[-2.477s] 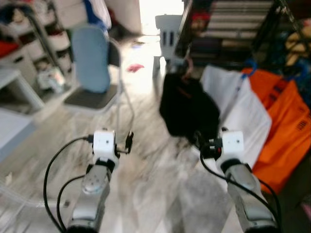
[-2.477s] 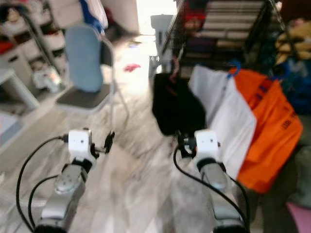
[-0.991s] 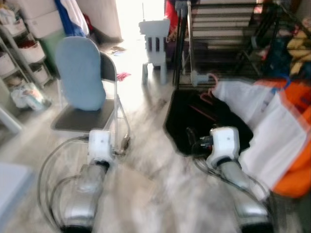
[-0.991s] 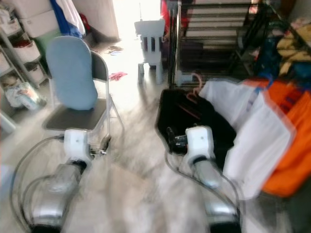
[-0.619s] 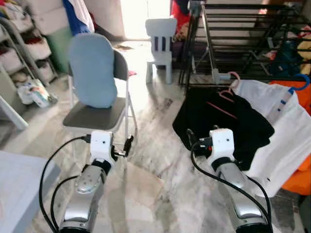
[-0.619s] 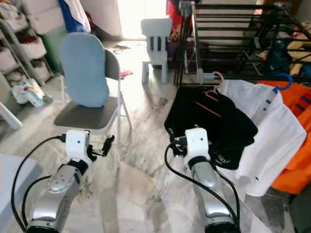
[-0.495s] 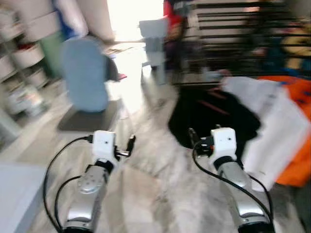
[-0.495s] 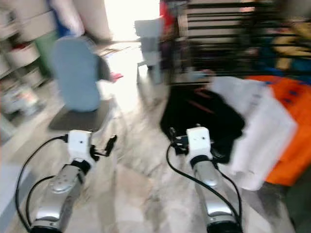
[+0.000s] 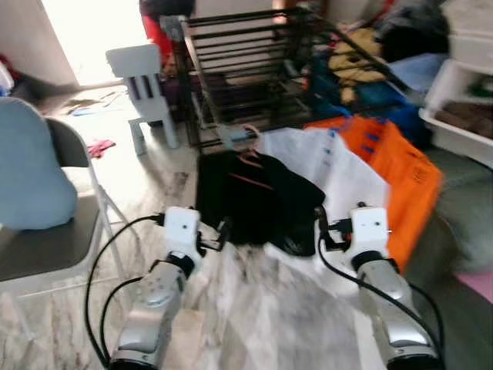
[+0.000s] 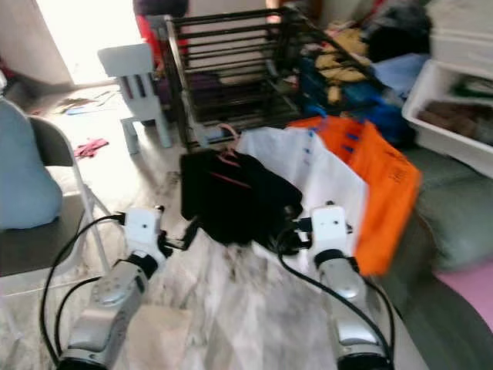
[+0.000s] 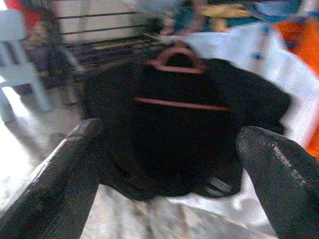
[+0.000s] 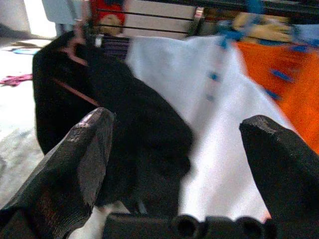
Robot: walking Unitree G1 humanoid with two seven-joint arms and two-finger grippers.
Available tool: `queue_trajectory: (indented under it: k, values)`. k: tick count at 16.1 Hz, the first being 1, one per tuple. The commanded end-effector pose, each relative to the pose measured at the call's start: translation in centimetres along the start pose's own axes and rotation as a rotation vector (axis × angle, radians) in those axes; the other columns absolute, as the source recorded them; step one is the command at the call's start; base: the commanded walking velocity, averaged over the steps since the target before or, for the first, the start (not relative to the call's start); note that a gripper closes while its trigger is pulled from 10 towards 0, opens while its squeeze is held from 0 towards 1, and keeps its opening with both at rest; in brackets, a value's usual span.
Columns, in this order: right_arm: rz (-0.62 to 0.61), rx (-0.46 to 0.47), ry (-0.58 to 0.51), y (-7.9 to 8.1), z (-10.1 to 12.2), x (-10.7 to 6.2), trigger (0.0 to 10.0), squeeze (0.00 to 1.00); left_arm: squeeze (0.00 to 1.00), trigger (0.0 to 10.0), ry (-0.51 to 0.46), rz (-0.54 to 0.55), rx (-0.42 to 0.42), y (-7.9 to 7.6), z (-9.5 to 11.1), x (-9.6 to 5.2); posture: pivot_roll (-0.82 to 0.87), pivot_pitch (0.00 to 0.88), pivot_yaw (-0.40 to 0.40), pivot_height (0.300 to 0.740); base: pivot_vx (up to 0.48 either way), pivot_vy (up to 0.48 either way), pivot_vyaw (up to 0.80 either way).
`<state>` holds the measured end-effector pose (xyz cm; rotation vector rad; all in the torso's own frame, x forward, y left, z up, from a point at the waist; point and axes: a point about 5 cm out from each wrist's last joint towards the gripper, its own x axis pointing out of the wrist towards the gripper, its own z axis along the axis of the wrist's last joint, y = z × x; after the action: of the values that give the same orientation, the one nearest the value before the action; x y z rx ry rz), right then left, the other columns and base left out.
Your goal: Hang hanger
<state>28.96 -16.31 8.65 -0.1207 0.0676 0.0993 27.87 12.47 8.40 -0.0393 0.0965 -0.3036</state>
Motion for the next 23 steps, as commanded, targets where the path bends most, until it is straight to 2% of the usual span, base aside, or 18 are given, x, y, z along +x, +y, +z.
queue_trajectory:
  k: [1, 7, 11, 18, 23]
  values:
    - [0.029, 0.011, -0.025, 0.8, 0.6, 0.3, 10.0, 0.0, 0.0, 10.0, -0.007, 0.013, 0.007, 0.5, 0.3, 0.0, -0.13, 0.0, 0.048, 0.74, 0.401, 0.262, 0.0]
    - [0.039, 0.006, -0.016, 0.8, 0.5, 0.3, 10.0, 0.0, 0.0, 10.0, 0.011, 0.014, -0.006, 0.4, 0.0, -0.2, -0.13, 0.0, 0.045, 0.74, 0.339, 0.337, 0.0]
    - [0.04, 0.002, -0.009, 0.7, 0.3, 0.2, 10.0, 0.0, 0.0, 10.0, 0.018, 0.025, -0.002, 0.6, -0.1, -0.2, -0.13, 0.0, 0.047, 0.74, 0.0, 0.45, 0.0]
    - [0.031, -0.02, 0.013, -0.3, 0.1, 0.3, 10.0, 0.0, 0.0, 10.0, 0.02, 0.002, -0.003, -0.1, 0.0, -0.1, -0.13, 0.0, 0.045, 0.74, 0.0, 0.0, 0.0]
    - [0.038, -0.037, 0.002, -0.4, 0.7, 0.6, 10.0, 0.0, 0.0, 10.0, 0.01, -0.012, 0.018, -0.3, 0.3, 0.0, -0.15, 0.0, 0.048, 0.74, 0.0, 0.0, 0.0]
